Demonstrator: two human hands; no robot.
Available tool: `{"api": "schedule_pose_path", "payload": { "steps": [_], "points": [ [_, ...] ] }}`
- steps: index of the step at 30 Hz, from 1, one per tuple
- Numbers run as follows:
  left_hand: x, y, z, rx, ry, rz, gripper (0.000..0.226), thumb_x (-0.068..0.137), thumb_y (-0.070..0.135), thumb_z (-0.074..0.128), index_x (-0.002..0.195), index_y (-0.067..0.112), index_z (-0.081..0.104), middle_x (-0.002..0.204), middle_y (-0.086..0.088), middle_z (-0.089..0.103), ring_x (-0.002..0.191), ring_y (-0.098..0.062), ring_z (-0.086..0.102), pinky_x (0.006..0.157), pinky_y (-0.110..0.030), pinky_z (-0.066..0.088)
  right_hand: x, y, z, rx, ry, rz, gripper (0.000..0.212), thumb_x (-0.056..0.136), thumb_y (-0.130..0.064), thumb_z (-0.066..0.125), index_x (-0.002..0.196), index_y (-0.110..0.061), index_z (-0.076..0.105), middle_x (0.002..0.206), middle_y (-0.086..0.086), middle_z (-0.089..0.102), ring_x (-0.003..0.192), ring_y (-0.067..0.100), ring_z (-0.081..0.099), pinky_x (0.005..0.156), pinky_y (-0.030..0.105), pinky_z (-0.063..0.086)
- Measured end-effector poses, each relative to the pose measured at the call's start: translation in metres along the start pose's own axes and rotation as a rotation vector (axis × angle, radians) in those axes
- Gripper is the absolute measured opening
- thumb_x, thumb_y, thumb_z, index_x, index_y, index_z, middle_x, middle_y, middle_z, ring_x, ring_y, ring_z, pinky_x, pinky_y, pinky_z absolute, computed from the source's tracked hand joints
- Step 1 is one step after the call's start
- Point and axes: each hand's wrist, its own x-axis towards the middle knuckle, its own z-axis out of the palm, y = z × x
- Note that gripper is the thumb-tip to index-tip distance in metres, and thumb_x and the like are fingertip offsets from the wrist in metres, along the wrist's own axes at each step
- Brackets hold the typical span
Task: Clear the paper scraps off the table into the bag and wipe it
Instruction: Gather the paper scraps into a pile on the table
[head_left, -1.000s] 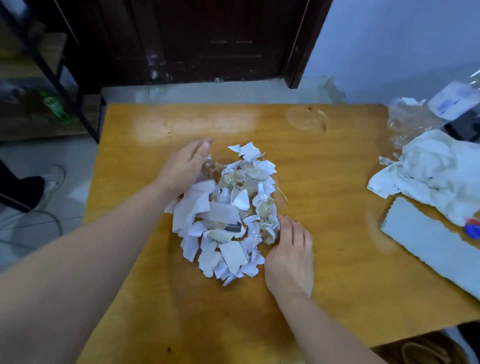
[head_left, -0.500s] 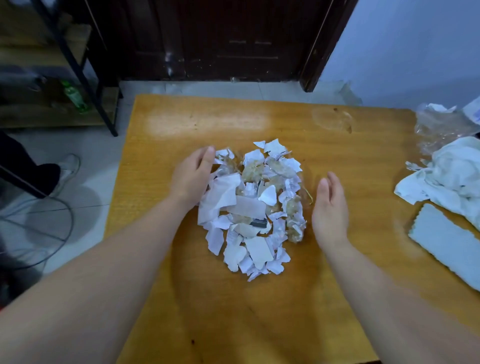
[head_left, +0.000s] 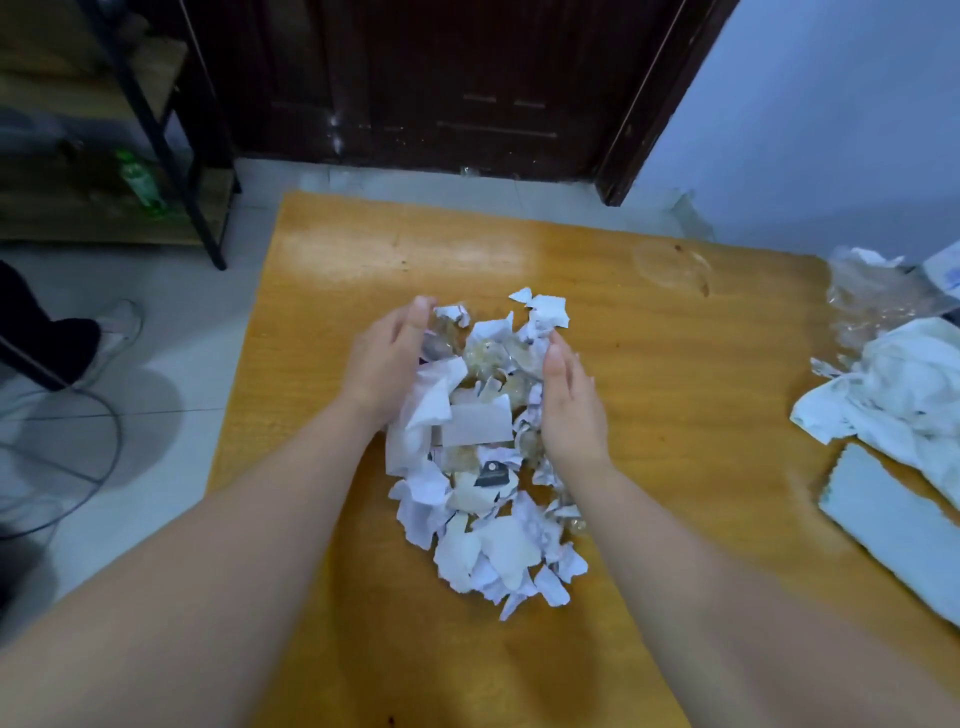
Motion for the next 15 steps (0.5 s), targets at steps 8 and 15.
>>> {"api": "schedule_pose_path", "payload": {
  "steps": [8, 15],
  "points": [
    [0.001, 0.003, -0.024, -0.087, -0.097, -0.051, 0.052, 0.102, 0.046, 0.023, 0.144, 0.021, 0.041, 0.148, 0.0, 0.044, 0.135, -0.017, 0.041, 0.104, -0.031, 0.036, -0.007, -0.026, 0.056, 0.163, 0.007, -0.062, 0.052, 0.096, -0.054, 0.026, 0.139, -0.03, 0.04, 0.147, -0.009, 0.041, 0.141, 0.015, 0.026, 0.116, 0.044, 0.021],
    [-0.007, -0.009, -0.051, -0.044, -0.041, -0.004, 0.051, 0.102, 0.046, 0.022, 0.137, 0.023, 0.052, 0.149, 0.005, 0.04, 0.13, -0.003, 0.035, 0.099, -0.024, 0.03, -0.015, -0.048, 0.084, 0.303, 0.001, -0.053, 0.055, 0.093, -0.058, 0.029, 0.136, -0.027, 0.045, 0.139, -0.009, 0.05, 0.132, 0.009, 0.039, 0.114, 0.039, 0.026]
  ]
}}
